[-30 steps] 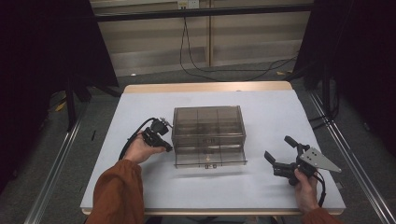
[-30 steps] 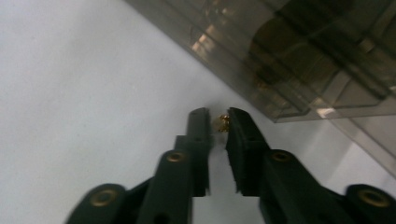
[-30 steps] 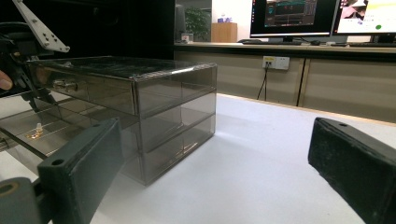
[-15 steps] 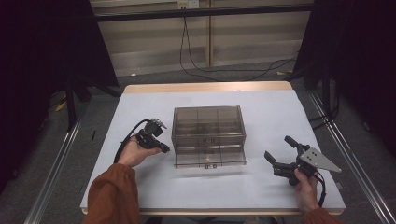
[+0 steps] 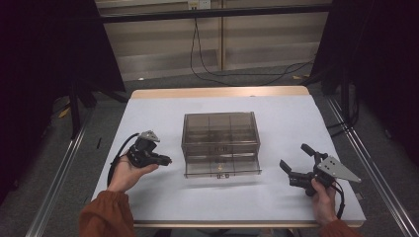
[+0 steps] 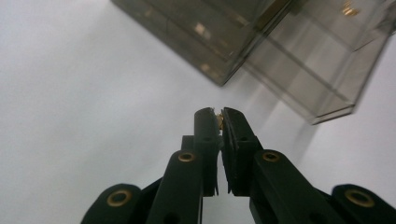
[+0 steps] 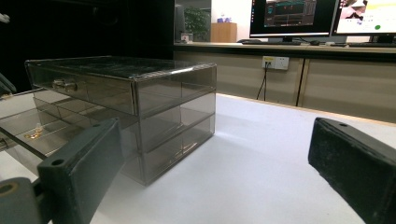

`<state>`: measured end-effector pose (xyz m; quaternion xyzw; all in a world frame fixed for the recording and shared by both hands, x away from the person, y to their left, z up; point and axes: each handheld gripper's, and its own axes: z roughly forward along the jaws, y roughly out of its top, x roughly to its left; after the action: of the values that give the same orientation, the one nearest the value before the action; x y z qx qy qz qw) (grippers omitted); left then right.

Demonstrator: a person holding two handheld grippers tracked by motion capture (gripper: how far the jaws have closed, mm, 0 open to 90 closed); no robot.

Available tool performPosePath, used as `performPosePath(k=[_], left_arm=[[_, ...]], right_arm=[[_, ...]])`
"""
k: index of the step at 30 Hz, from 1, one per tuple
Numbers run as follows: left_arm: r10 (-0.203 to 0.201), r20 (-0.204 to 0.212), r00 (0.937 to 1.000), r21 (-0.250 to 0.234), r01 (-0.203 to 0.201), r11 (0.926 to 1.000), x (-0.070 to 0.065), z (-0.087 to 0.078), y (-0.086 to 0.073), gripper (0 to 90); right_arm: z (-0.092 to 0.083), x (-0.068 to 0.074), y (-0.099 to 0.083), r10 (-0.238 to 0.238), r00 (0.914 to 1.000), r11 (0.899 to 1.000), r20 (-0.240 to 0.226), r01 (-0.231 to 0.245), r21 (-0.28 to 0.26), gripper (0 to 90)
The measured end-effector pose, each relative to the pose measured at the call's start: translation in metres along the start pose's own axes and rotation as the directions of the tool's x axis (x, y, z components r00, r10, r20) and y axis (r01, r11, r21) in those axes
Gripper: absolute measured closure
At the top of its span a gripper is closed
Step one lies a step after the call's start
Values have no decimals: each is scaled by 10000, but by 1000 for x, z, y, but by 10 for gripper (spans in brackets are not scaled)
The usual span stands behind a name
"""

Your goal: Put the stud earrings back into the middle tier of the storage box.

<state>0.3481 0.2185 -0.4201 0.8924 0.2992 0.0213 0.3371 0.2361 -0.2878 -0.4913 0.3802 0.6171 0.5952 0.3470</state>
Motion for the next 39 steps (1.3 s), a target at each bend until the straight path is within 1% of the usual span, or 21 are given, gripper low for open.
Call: performPosePath(k=[1, 4, 7, 8, 9, 11, 12, 15, 16, 19, 21, 22, 25, 26, 27, 29, 31, 33, 35, 37, 39], left_arm=[[66, 55, 10000, -52, -66, 10000, -2, -2, -1, 855], [19, 145, 9999, -499, -12, 9988, -7, -7, -4, 855], [101, 136, 9999, -755, -90, 9971, -12, -11, -6, 855], [114, 221, 9997, -876, -95, 9961, -13, -12, -7, 855], [155, 123, 9998, -986, -142, 9950, -15, -14, -7, 855], [165, 201, 9997, -1154, -141, 9932, -18, -16, -7, 855], [217, 188, 9996, -1157, -194, 9931, -19, -17, -7, 855], [359, 423, 9985, -1297, -302, 9911, -24, -19, -5, 855], [467, 301, 9985, -1245, -427, 9913, -27, -20, -3, 855], [647, 322, 9974, -1388, -596, 9885, -32, -21, 1, 855], [774, 454, 9960, -1404, -704, 9876, -34, -20, 4, 855], [809, 410, 9959, -1446, -743, 9867, -36, -19, 5, 855], [831, 551, 9950, -1568, -736, 9849, -39, -16, 9, 855], [960, 656, 9932, -1594, -845, 9836, -41, -15, 11, 855], [1053, 635, 9924, -1576, -942, 9830, -43, -15, 12, 855], [1116, 736, 9910, -1652, -982, 9814, -47, -13, 15, 855], [1211, 708, 9901, -1533, -1091, 9821, -50, -12, 19, 855], [1411, 678, 9877, -1364, -1310, 9820, -52, -10, 24, 855], [1655, 675, 9839, -1166, -1569, 9807, -55, -6, 31, 855], [1816, 801, 9801, -1056, -1728, 9793, -58, -1, 36, 855], [2038, 785, 9759, -864, -1970, 9766, -64, 3, 44, 855]], right_arm=[[0, 0, 0, 4, 10000, 10000, 2, -4, -3, 28], [0, 0, 0, 4, 10000, 10000, 0, -4, -3, 28], [0, 0, 0, -14, 10000, 10000, 22, 14, -9, 28], [0, 0, 0, -4, 10000, 10000, 19, 4, -7, 28], [0, 0, 0, 6, 10000, 10000, 3, -6, -11, 28], [0, 0, 0, -13, 10000, 10000, 36, 13, -7, 27], [0, 0, 0, 1, 10000, 10000, 33, -1, -22, 27], [0, 0, 0, 6, 10000, 10000, 4, -6, -4, 27], [0, 0, 0, 6, 10000, 10000, 3, -6, -5, 28], [0, 0, 0, 8, 10000, 10000, 4, -8, -4, 28], [0, 0, 0, 11, 10000, 10000, 9, -11, -5, 28], [0, 0, 0, 6, 10000, 10000, 4, -6, -3, 28], [0, 0, 0, -15, 10000, 10000, 20, 15, -5, 27], [0, 0, 0, -17, 10000, 10000, 29, 17, -12, 27], [0, 0, 0, 0, 10000, 10000, 54, 0, -15, 28], [0, 0, 0, 12, 10000, 10000, 11, -12, -3, 27], [0, 0, 0, -7, 10000, 10000, 24, 7, -8, 27], [0, 0, 0, -2, 10000, 10000, 19, 2, 0, 28], [0, 0, 0, -17, 10000, 10000, 22, 17, -9, 28], [0, 0, 0, 31, 10000, 10000, 38, -31, -3, 28], [0, 0, 0, 34, 10000, 10000, 39, -34, 3, 28]])
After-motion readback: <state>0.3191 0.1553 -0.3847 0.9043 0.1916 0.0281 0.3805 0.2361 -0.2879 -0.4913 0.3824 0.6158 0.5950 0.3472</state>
